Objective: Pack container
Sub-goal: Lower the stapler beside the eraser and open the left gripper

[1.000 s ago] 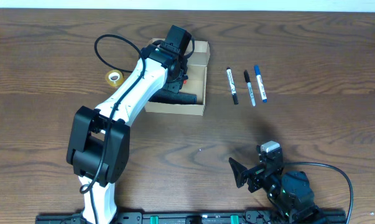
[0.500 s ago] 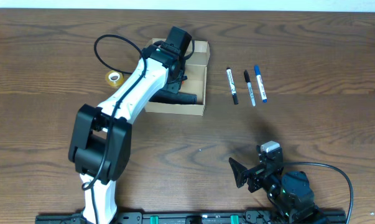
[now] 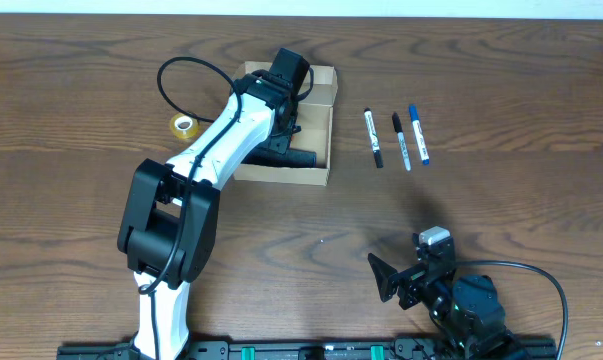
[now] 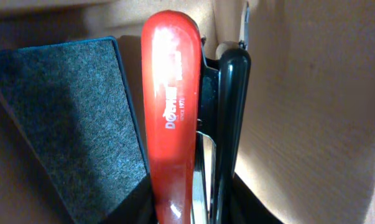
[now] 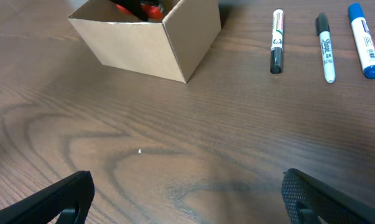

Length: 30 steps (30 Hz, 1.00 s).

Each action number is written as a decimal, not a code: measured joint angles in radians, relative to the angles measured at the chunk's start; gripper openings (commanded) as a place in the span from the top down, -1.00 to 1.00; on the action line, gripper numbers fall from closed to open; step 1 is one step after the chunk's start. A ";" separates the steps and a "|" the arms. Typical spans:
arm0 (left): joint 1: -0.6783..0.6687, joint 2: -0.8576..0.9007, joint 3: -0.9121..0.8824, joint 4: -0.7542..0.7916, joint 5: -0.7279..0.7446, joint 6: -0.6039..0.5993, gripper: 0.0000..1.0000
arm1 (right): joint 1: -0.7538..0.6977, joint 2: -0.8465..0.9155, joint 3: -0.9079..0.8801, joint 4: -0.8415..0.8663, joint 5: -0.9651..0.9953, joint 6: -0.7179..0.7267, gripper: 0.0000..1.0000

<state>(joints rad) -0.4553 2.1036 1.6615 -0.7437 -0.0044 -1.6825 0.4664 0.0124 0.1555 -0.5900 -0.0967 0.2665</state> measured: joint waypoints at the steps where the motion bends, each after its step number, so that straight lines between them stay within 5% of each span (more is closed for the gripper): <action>1: 0.000 0.000 0.000 0.000 0.000 -0.001 0.27 | 0.000 0.000 0.000 0.000 0.000 0.000 -0.99; 20: 0.000 0.000 0.002 0.001 -0.003 -0.005 0.07 | 0.000 0.000 0.000 0.000 0.000 0.000 -0.99; 30: 0.000 0.000 0.004 0.005 0.013 0.008 0.16 | 0.000 0.000 0.000 0.000 0.000 0.000 -0.99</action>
<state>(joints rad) -0.4553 2.1036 1.6657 -0.7387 0.0082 -1.6745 0.4664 0.0124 0.1555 -0.5900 -0.0963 0.2665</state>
